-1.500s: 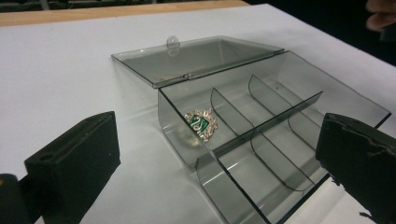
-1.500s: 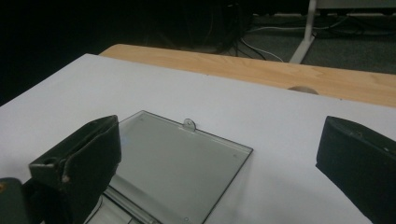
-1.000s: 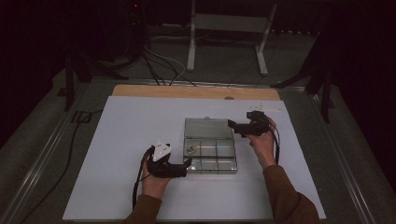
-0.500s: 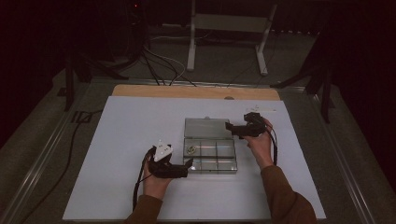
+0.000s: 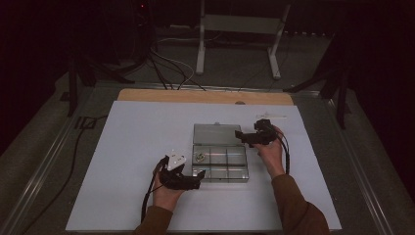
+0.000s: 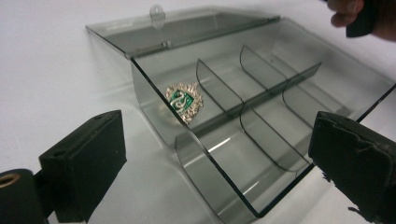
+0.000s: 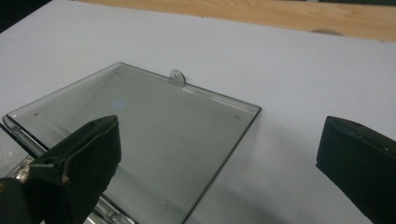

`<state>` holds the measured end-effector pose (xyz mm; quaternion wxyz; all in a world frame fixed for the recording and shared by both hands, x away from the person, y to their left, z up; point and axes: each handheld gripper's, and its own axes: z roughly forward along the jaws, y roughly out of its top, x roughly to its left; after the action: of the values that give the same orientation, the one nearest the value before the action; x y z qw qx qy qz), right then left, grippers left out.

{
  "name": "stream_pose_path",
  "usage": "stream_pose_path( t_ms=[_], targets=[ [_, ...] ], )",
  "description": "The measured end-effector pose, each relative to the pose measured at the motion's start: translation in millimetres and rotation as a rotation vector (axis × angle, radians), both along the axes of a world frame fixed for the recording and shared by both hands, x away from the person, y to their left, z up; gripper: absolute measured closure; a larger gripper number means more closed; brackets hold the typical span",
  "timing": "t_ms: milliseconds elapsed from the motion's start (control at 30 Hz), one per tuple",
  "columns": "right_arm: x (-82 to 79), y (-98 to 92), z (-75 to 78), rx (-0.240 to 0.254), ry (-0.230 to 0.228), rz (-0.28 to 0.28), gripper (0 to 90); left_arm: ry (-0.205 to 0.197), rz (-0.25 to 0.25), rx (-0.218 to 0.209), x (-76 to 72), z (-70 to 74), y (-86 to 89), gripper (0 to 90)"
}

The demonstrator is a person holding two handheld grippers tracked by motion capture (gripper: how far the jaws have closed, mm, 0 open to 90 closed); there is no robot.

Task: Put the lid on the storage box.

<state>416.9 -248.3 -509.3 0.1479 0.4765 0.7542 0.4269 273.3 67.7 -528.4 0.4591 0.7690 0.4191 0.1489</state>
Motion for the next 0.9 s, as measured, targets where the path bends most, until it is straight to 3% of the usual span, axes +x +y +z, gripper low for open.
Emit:
stream_pose_path(
  t_ms=[133,267,467,567,833,900],
  targets=[
    [0.7,0.6,-4.0,0.003,0.023,-0.002,0.0,0.018,0.013,0.015,-0.4,-3.3,-3.4,9.8],
    [0.5,3.0,-5.8,0.002,0.043,0.001,0.0,0.058,0.034,-0.003,2.2,-6.5,-0.7,23.3],
    [1.2,4.7,-9.6,-0.004,0.086,-0.014,0.0,0.073,0.043,0.016,2.3,-8.9,-0.5,50.8],
    [2.1,5.1,-12.0,0.009,0.115,-0.011,0.0,0.086,0.046,0.012,3.0,-10.0,-1.4,60.0],
    [2.8,9.2,-15.9,0.024,0.168,0.006,8.0,0.091,0.074,0.043,2.1,-11.0,-6.0,62.7],
    [3.0,9.8,-17.8,0.032,0.19,0.02,14.8,0.092,0.077,0.044,1.9,-10.9,-6.2,63.0]
  ],
)
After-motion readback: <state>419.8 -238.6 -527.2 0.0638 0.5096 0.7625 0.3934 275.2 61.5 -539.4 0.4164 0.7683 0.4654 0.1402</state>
